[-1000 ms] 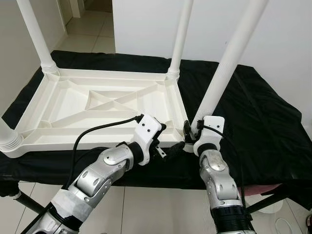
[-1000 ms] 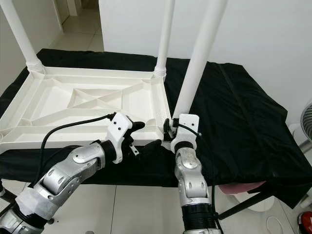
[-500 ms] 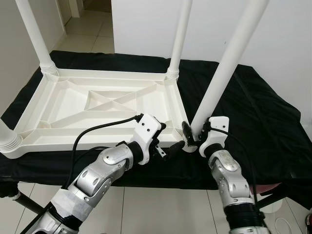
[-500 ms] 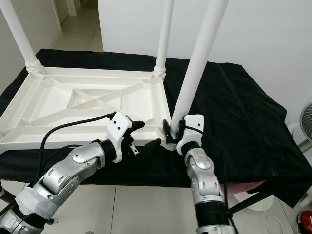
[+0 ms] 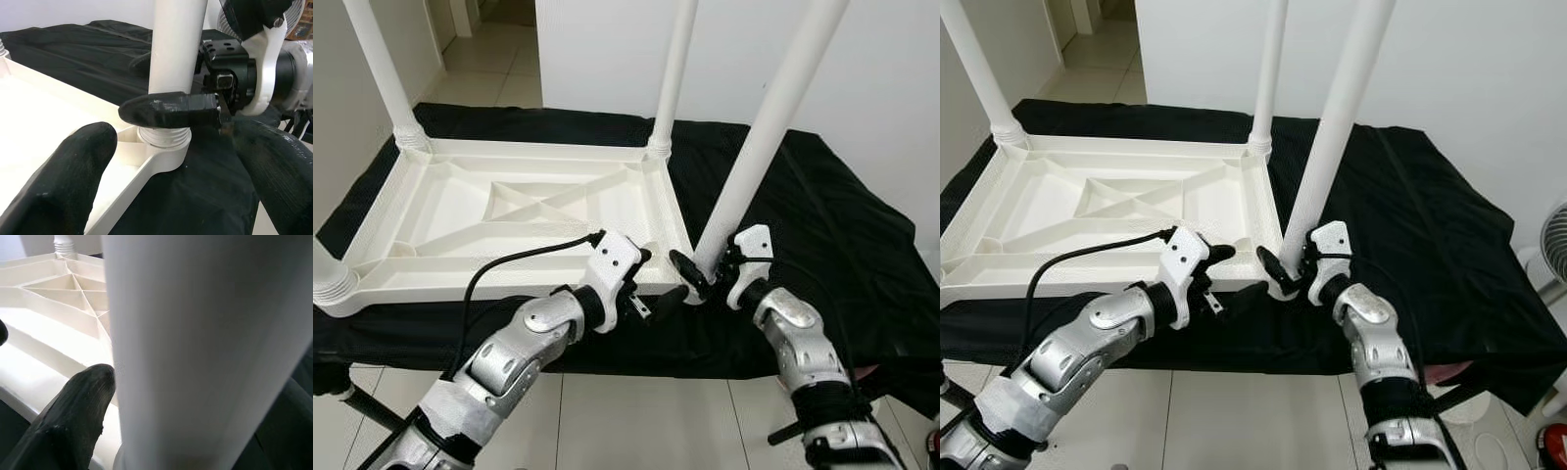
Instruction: Building children table
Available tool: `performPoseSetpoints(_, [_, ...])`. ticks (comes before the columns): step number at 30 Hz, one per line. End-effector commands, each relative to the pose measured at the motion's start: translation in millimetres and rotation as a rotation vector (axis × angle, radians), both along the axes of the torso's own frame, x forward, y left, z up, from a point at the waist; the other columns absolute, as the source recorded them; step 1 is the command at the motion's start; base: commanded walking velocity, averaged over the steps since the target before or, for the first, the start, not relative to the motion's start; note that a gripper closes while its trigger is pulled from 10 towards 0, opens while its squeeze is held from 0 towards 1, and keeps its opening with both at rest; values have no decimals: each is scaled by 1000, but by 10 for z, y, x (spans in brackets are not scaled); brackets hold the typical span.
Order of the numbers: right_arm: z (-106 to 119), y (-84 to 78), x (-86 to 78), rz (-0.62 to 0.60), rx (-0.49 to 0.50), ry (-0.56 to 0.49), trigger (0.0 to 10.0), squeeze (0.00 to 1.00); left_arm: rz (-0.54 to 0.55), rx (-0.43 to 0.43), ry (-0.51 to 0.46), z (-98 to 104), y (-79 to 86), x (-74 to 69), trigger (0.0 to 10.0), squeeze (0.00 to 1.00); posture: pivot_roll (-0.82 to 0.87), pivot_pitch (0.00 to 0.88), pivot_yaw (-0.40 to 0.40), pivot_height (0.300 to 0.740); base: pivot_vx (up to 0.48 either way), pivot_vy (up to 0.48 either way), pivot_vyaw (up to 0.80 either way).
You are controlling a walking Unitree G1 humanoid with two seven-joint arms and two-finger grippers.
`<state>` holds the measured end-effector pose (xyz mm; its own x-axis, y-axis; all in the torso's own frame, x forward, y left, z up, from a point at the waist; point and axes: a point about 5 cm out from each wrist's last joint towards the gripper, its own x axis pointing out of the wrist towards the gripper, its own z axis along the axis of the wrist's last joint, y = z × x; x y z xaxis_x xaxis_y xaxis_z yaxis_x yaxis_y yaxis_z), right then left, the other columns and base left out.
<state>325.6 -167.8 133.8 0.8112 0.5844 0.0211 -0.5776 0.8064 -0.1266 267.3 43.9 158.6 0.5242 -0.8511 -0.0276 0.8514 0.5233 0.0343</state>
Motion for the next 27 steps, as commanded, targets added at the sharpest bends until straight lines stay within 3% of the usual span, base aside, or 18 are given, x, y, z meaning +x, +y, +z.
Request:
performPoseSetpoints(1, [-36, -6, 17, 41, -33, 12, 10000, 0, -178, 22, -10, 3, -53, -94, 10000, 0, -35, 0, -59, 740, 0, 0, 0])
performPoseSetpoints(6, [-46, -15, 44, 68, -49, 18, 9882, 0, -179, 23, -9, 1, -48, -103, 10000, 0, -34, 0, -60, 740, 0, 0, 0])
performPoseSetpoints(7, [-113, 0, 41, 110, -82, 47, 0, 0, -181, 22, -7, -2, -60, -113, 10000, 0, -29, 0, -65, 740, 0, 0, 0])
performPoseSetpoints(19, [-255, 0, 8, 168, -96, 93, 0, 0, -179, 22, -9, 4, -59, -108, 10000, 0, -28, 0, -64, 740, 0, 0, 0])
performPoseSetpoints(20, [-270, -2, 6, 164, -87, 99, 1451, 0, -180, 23, -10, 5, -59, -106, 10000, 0, -28, 0, -63, 740, 0, 0, 0])
performPoseSetpoints(21, [-270, -2, 6, 164, -87, 99, 1451, 0, -180, 23, -10, 5, -59, -106, 10000, 0, -28, 0, -63, 740, 0, 0, 0])
performPoseSetpoints(22, [-278, -2, 7, 156, -73, 101, 10000, 0, -182, 24, -12, 9, -60, -101, 10000, 0, -29, 0, -63, 740, 0, 0, 0])
performPoseSetpoints(27, [-281, 2, 8, 97, -26, 108, 10000, 0, -185, 25, -15, 13, -65, -90, 10000, 0, -32, 0, -66, 740, 0, 0, 0])
